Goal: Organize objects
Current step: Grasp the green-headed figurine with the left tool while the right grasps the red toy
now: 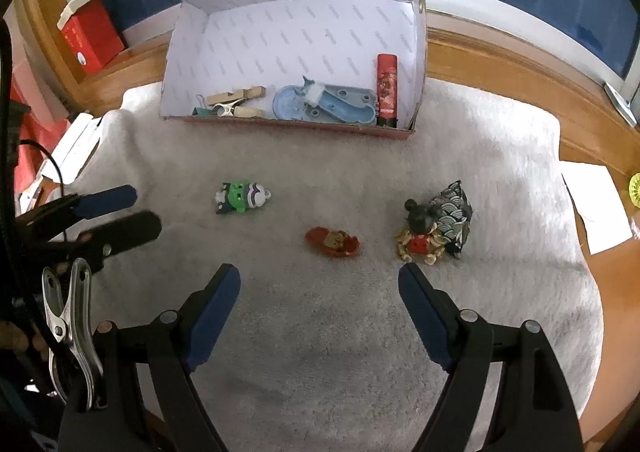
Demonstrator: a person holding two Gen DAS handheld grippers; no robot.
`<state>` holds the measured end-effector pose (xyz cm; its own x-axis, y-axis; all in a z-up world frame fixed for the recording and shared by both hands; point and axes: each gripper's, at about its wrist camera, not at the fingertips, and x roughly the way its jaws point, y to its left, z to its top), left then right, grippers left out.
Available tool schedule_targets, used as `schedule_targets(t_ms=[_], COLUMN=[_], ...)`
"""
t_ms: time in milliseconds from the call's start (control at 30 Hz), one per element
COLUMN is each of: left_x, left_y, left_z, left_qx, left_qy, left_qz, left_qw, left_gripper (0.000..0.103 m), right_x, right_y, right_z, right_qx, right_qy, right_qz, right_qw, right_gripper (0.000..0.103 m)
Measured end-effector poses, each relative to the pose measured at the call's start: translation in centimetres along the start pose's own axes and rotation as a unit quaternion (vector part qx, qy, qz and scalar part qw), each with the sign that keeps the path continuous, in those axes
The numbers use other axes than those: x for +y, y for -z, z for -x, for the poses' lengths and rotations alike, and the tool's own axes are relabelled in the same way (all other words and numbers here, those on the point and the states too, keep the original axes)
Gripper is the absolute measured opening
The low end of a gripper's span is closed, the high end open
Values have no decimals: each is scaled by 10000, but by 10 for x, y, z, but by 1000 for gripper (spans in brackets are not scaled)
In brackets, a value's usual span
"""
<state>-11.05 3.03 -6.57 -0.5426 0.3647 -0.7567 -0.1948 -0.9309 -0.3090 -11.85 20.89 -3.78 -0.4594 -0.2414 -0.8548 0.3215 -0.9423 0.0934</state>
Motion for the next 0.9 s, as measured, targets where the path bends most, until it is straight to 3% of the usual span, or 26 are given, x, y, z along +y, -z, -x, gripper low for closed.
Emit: schedule_targets(t_ms=[133, 300, 400, 500, 567, 600, 700, 833, 900], left_x=[-2, -7, -14, -24, -26, -25, -15, -7, 0], left_y=[-12, -27, -29, -29, -29, -29, -30, -28, -25], left_z=[-16, -55, -80, -88, -90, -90, -89, -74, -66], left_qx=[114, 532, 795, 597, 548, 509, 533, 538, 602], left_qy=[38, 376, 314, 115, -42, -250, -60, -54, -34], left_qz=[100, 471, 524, 304, 200, 170, 432, 561, 678], left_qw=[9999, 9968, 9950, 9977, 9983, 9982, 9976, 9970, 9959], left_gripper=[72, 72, 72, 72, 60, 42, 39, 10, 8], right_x=[-4, -5, -7, -8, -8, -8, -10, -8, -5], right_y=[-1, 10, 16, 20, 22, 24, 22, 11, 3], right_z=[11, 15, 18, 18, 17, 16, 15, 10, 4], right_qx=[-91, 25, 89, 164, 197, 200, 133, -31, -122], right_qy=[-12, 10, 25, -9, -21, -9, 63, 6, -69], right_qz=[-104, -29, -57, -69, -52, -52, -72, -64, 2], right_qw=[9999, 10000, 9999, 9998, 9998, 9998, 9999, 10000, 9999], right_gripper=[83, 83, 83, 83, 83, 83, 83, 83, 83])
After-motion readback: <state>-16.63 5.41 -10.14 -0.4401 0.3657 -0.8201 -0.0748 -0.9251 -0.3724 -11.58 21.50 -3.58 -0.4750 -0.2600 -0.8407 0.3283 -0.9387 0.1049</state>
